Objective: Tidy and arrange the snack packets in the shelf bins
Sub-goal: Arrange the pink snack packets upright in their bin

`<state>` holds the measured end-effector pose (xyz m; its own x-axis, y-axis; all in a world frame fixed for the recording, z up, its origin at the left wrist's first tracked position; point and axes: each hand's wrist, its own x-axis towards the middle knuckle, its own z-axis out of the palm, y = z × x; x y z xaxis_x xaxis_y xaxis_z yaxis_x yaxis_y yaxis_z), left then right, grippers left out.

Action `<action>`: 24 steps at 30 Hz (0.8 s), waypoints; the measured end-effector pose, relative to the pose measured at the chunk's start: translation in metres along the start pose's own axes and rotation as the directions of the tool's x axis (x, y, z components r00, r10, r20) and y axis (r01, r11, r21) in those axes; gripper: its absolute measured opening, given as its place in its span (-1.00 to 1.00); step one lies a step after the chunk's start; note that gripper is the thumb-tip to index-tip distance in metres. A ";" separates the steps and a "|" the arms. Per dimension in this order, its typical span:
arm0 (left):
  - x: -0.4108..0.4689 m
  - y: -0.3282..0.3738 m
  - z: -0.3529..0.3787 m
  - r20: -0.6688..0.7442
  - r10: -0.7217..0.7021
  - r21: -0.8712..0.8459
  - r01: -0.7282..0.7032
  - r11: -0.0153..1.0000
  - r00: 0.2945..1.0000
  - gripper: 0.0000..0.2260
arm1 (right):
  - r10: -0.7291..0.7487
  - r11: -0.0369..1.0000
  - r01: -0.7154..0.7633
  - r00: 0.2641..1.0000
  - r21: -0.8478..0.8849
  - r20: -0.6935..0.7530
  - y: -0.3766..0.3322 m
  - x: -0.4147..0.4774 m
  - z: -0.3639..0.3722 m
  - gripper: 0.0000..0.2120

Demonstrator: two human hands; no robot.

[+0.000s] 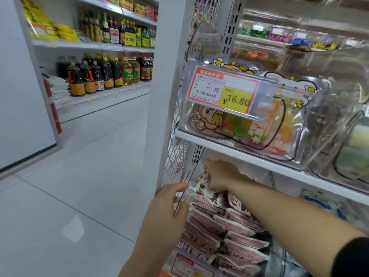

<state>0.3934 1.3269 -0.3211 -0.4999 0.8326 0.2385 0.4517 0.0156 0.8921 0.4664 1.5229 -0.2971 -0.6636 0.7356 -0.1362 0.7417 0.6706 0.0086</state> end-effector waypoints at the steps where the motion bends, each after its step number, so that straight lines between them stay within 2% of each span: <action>1: 0.000 0.000 0.000 0.002 0.010 0.003 -0.010 1.000 1.000 -0.78 | -0.006 1.000 0.006 1.000 -0.003 0.016 0.000 0.003 0.002 -0.67; 5: 0.000 -0.003 -0.001 0.014 0.038 0.025 -0.038 0.999 0.999 -0.78 | -0.001 0.985 0.001 1.000 0.174 0.001 0.009 0.008 0.011 -0.64; 7: 0.000 -0.004 -0.002 0.018 0.034 0.015 -0.034 0.999 0.999 -0.77 | 0.013 0.963 -0.006 1.000 0.269 -0.024 0.015 0.005 0.013 -0.57; 9: -0.001 -0.005 -0.003 0.016 0.024 -0.004 -0.024 1.000 1.000 -0.77 | -0.021 0.950 0.013 1.000 0.313 0.023 0.022 0.003 0.011 -0.48; 11: -0.001 -0.005 -0.003 0.020 0.020 -0.013 -0.020 1.000 1.000 -0.76 | -0.059 0.965 0.032 0.993 0.261 0.097 0.027 0.004 0.009 -0.36; 13: -0.001 -0.006 -0.003 0.019 0.011 -0.021 -0.010 1.000 1.000 -0.76 | -0.033 0.983 0.010 0.992 0.182 0.119 0.030 0.011 0.006 -0.35; 18: 0.001 -0.007 -0.003 0.009 -0.006 -0.045 0.007 0.999 1.000 -0.79 | 0.013 0.982 -0.020 0.999 0.185 0.036 0.025 0.022 -0.001 -0.17; 20: 0.002 -0.005 -0.003 0.002 -0.013 -0.047 0.013 0.999 1.000 -0.79 | 0.014 0.989 -0.016 1.000 0.146 0.010 0.024 0.019 0.001 -0.18; 24: 0.003 -0.001 -0.002 -0.023 0.006 0.008 -0.006 1.000 1.000 -0.77 | 0.028 0.993 -0.047 0.985 0.106 0.169 0.027 0.025 0.001 -0.25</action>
<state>0.3897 1.3284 -0.3210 -0.5142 0.8195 0.2530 0.4606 0.0150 0.8875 0.4701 1.5593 -0.3012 -0.6163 0.7277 -0.3010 0.7780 0.6218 -0.0899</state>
